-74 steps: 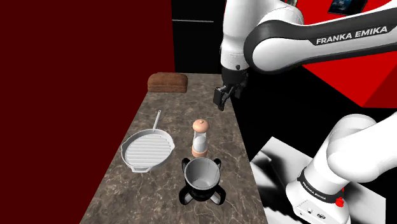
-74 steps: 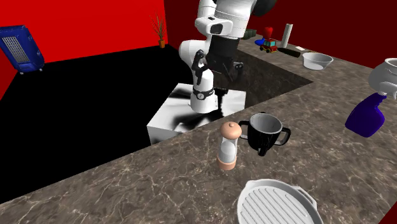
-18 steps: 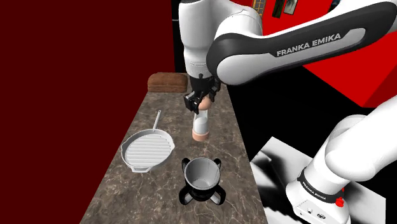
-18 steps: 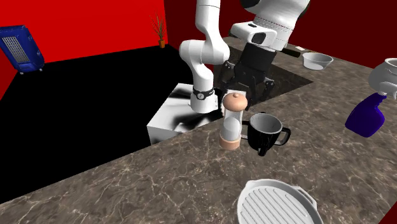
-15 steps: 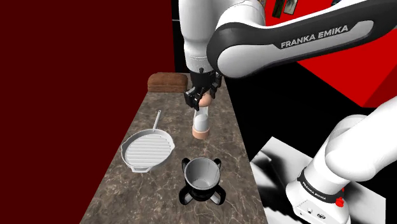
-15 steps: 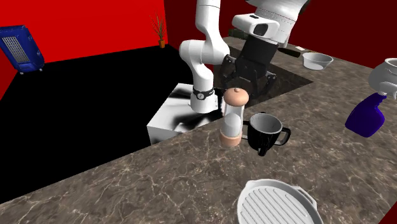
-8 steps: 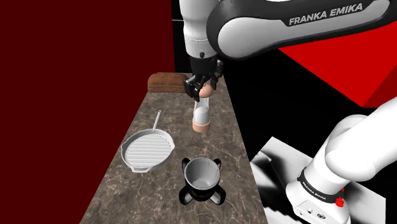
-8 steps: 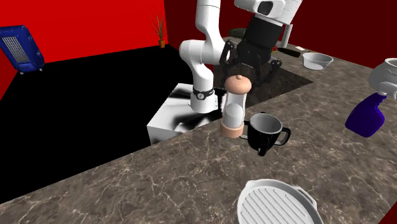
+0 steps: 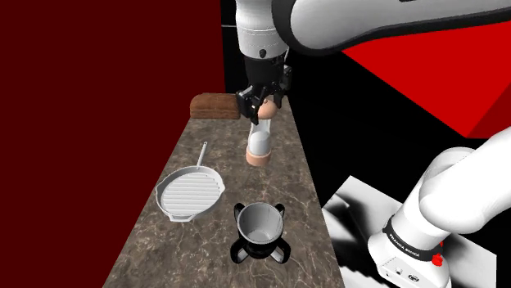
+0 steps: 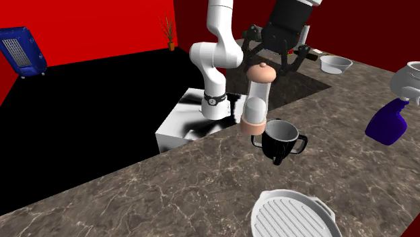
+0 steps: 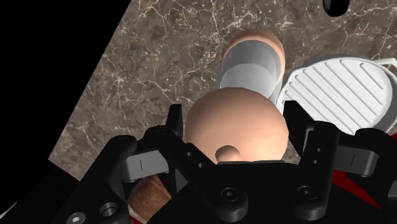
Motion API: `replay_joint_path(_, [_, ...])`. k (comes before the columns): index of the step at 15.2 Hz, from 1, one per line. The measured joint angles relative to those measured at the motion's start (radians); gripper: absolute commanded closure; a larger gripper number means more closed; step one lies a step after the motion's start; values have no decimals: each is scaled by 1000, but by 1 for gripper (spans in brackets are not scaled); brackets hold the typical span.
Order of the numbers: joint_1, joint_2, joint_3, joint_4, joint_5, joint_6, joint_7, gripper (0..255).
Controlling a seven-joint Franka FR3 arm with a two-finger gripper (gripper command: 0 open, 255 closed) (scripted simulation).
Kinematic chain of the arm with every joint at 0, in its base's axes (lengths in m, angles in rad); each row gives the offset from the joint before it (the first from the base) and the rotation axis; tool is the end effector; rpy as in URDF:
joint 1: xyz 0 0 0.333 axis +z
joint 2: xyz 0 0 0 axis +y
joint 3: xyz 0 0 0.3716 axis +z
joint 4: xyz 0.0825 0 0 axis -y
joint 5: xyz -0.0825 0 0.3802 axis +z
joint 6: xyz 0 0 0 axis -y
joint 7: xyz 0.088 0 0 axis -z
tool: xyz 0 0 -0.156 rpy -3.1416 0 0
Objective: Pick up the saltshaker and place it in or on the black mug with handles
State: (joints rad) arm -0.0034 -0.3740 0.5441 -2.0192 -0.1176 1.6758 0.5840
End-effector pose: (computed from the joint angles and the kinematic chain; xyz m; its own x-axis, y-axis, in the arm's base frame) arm 0.3621 0.2386 0.5881 0.9881 -0.0420 0.1481 -0.0805 -0.9611 0.2643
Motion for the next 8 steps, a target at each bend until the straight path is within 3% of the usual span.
replay_joint_path(8, [51,-15,112,129,50,-165,135,255])
